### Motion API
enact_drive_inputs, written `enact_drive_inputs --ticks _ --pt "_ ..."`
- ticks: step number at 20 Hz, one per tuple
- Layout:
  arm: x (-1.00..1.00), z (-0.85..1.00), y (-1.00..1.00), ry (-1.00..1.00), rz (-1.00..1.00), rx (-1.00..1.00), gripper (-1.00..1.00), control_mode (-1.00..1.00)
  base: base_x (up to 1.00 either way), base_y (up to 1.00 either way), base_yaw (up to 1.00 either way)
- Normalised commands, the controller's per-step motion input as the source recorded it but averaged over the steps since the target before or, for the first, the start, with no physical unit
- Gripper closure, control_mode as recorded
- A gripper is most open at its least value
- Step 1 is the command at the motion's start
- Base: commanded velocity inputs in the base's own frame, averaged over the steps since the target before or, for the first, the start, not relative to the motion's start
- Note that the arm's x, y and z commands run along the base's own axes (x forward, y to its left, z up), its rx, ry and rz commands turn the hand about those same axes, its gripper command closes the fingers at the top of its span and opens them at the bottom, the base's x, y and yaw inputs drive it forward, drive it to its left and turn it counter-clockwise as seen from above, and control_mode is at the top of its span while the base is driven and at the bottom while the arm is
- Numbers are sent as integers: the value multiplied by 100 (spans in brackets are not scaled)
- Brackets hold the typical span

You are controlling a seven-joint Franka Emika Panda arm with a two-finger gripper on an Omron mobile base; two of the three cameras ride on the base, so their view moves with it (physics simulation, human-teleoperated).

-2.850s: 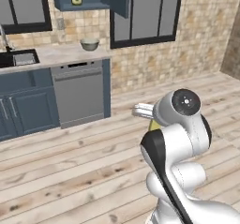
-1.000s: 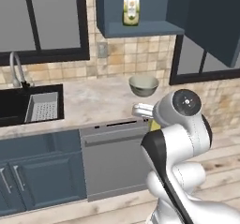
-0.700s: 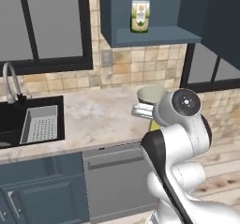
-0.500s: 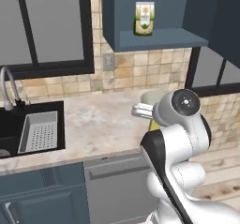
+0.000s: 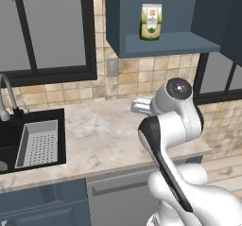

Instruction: Pick the egg and butter from the fridge and place them by the bowl for mixing.

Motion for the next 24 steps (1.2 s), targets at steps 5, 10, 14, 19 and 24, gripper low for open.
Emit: enact_drive_inputs --ticks 5,10,14,19,24 --pt "4 -13 -3 9 4 -2 100 -100 0 0 0" --pt "8 -49 0 12 0 0 100 -100 0 0 0" --pt "37 -58 0 10 0 1 100 -100 0 0 0" --pt "65 -67 0 9 0 1 100 -100 0 0 0" --pt "63 -67 0 3 0 -2 100 -100 0 0 0"
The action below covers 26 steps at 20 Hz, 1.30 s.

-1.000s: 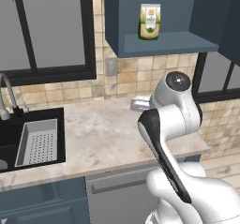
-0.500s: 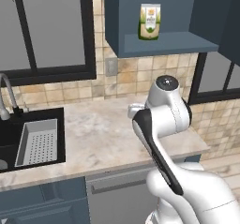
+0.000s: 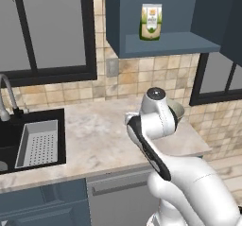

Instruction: Pick the egg and butter from the fridge and place them by the bowl for mixing.

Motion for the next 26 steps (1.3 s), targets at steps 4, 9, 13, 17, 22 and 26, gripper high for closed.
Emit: enact_drive_inputs --ticks 4,9,13,17,22,26 --pt "73 -36 0 0 0 -3 100 -100 0 0 0" --pt "62 -33 0 0 0 -1 100 -100 0 0 0" --pt "32 -12 0 0 0 -2 100 -100 0 0 0" --pt "4 -9 0 -1 0 -3 100 -100 0 0 0" --pt "0 -13 0 -2 0 -5 100 -100 0 0 0" --pt "1 -13 0 0 0 -2 100 -100 0 0 0"
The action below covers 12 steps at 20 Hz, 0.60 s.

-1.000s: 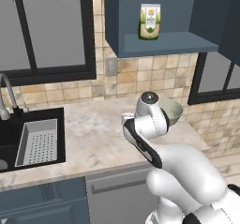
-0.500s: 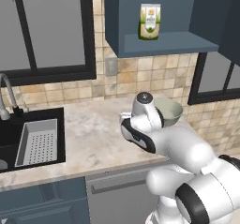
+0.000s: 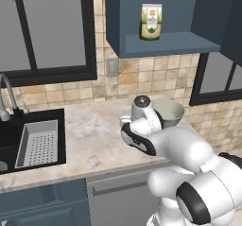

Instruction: Pick the egg and butter from the fridge and place them by the bowl for mixing.

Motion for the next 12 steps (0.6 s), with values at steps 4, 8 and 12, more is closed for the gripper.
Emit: enact_drive_inputs --ticks 4,8,12 --pt "10 -25 -23 -2 0 -1 100 -100 0 0 0" --pt "16 -14 -28 -1 0 0 100 -100 0 0 0" --pt "11 -8 -13 0 0 0 100 -100 0 0 0"
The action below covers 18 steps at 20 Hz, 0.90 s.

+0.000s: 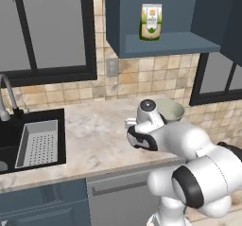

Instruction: Pick the egg and butter from the fridge and place them by the bowl for mixing.

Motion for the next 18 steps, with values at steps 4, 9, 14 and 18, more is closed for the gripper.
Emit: enact_drive_inputs --ticks 4,9,14,18 --pt "14 -13 0 0 0 -1 100 -100 0 0 0" --pt "4 -3 0 0 0 0 -100 -100 0 0 0" --pt "-4 5 1 -1 0 0 -100 -100 0 0 0" --pt "-52 80 25 -3 4 0 -100 -100 0 0 0"
